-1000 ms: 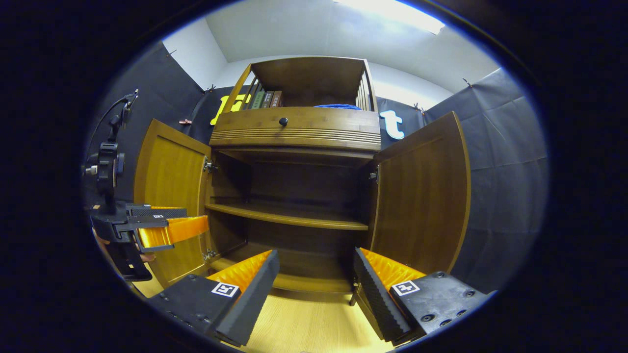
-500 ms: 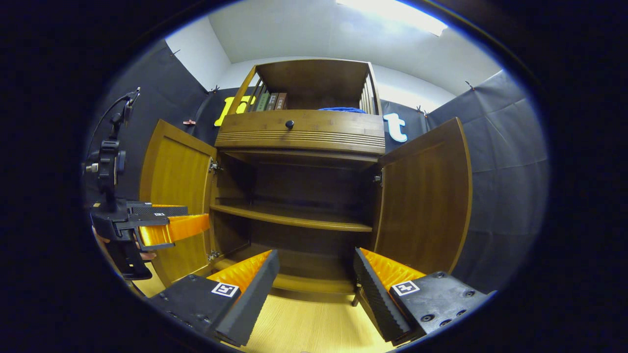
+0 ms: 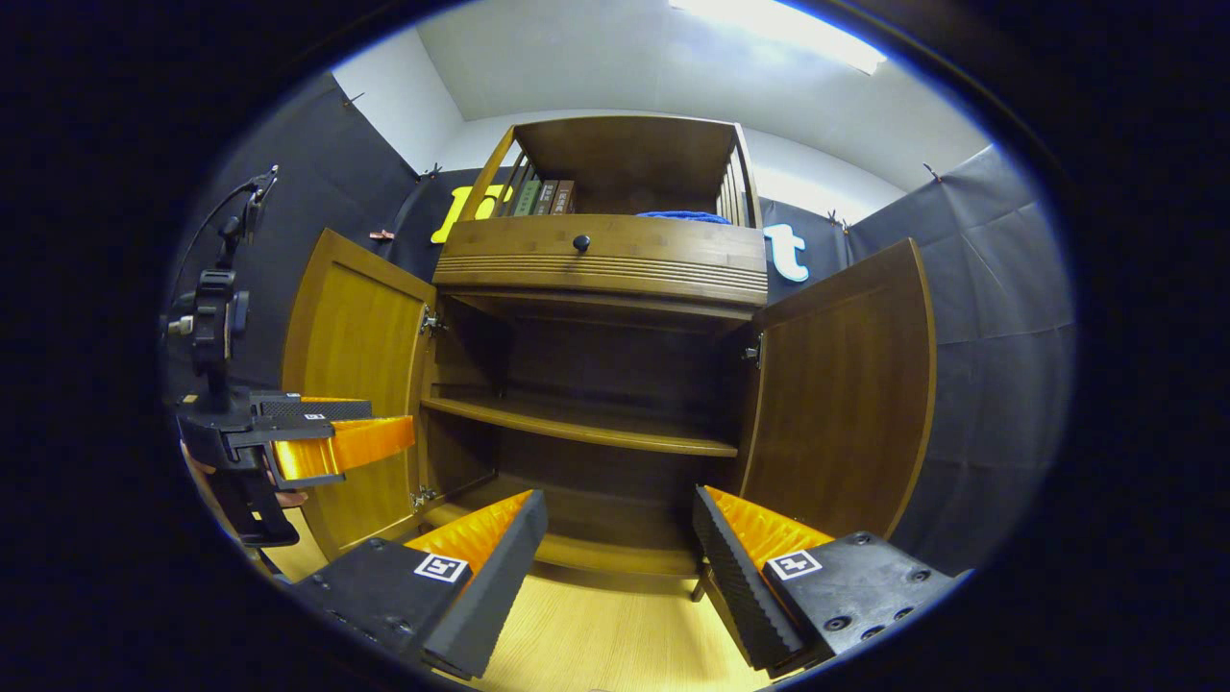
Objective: Open the right door of the double-door shoe cabinet with the right hand, and open the left door with the left hand.
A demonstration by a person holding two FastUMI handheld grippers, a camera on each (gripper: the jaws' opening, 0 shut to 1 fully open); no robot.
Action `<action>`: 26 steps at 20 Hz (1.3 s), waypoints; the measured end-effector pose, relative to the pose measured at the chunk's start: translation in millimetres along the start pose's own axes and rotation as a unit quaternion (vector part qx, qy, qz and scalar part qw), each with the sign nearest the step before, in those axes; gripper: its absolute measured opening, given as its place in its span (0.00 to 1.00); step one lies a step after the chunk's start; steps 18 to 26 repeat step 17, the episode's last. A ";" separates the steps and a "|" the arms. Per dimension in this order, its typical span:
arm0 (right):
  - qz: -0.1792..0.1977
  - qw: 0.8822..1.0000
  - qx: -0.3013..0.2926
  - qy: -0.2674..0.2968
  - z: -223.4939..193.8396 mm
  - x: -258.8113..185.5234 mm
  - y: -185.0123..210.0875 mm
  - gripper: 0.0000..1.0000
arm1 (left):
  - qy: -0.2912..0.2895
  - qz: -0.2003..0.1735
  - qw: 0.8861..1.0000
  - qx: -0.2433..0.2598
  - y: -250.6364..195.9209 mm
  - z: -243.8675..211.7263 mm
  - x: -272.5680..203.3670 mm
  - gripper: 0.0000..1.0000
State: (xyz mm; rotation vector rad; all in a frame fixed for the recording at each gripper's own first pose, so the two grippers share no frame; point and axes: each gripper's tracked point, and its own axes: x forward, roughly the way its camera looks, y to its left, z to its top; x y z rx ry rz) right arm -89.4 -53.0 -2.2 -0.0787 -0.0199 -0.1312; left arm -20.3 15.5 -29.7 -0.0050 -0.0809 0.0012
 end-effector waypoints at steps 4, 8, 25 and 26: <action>-0.002 1.000 -0.003 0.002 -2.4 1.6 -1.6 0.97 | -0.005 -0.005 1.000 0.003 -2.7 1.8 1.9 0.97; -0.002 1.000 -0.003 0.004 -3.9 2.5 -3.2 0.97 | -0.004 -0.007 1.000 0.001 -5.2 0.4 3.9 0.97; -0.005 1.000 0.004 -0.006 2.8 0.0 -9.1 0.97 | -0.015 -0.018 1.000 0.001 -13.6 8.1 4.4 0.97; -0.005 1.000 0.004 -0.006 2.8 0.0 -9.1 0.97 | -0.015 -0.018 1.000 0.001 -13.6 8.1 4.4 0.97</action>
